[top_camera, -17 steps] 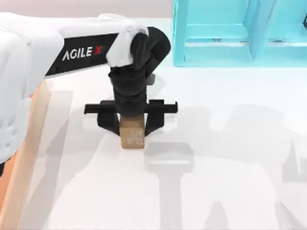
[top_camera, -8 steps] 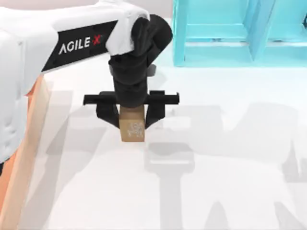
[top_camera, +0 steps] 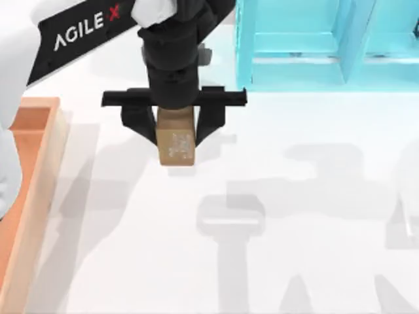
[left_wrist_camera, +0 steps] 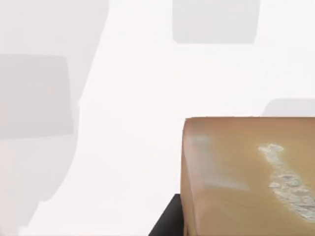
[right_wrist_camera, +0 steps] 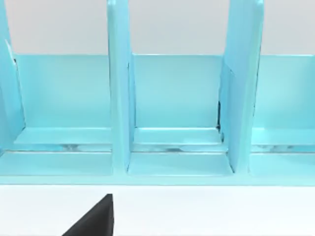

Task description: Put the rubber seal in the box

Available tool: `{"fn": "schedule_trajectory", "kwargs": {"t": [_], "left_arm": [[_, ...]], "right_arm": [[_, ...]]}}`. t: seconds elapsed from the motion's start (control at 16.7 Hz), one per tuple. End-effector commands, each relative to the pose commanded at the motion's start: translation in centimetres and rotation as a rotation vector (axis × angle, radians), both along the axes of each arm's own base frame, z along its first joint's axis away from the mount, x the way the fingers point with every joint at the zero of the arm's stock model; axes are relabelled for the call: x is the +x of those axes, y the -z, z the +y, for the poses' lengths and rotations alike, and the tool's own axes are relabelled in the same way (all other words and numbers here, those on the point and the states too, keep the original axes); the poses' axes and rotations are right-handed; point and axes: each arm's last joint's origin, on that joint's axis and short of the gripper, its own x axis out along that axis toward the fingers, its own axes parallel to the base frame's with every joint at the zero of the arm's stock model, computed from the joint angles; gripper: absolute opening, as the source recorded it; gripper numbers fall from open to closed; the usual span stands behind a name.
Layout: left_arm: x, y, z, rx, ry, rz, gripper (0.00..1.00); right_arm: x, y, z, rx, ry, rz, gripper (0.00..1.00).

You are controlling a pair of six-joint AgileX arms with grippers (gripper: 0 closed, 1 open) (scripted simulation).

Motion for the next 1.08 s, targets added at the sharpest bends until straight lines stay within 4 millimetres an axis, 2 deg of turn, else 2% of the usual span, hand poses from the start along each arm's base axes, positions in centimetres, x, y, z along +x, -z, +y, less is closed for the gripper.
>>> {"fn": "schedule_trajectory", "kwargs": {"t": [0.3, 0.42, 0.54, 0.72, 1.08], "left_arm": [[0.1, 0.1, 0.1, 0.002, 0.0, 0.002, 0.0], [0.4, -0.5, 1.4, -0.007, 0.002, -0.006, 0.0], [1.0, -1.2, 4.2, -0.013, 0.007, -0.014, 0.0], [2.2, -2.0, 9.7, -0.014, 0.007, -0.021, 0.0], [1.9, -3.4, 18.8, -0.008, -0.004, -0.034, 0.0]], "right_arm": [[0.0, 0.0, 0.0, 0.0, 0.0, 0.0, 1.0], [0.0, 0.0, 0.0, 0.0, 0.0, 0.0, 1.0], [0.0, 0.0, 0.0, 0.0, 0.0, 0.0, 1.0], [0.0, 0.0, 0.0, 0.0, 0.0, 0.0, 1.0], [0.0, 0.0, 0.0, 0.0, 0.0, 0.0, 1.0]]}}
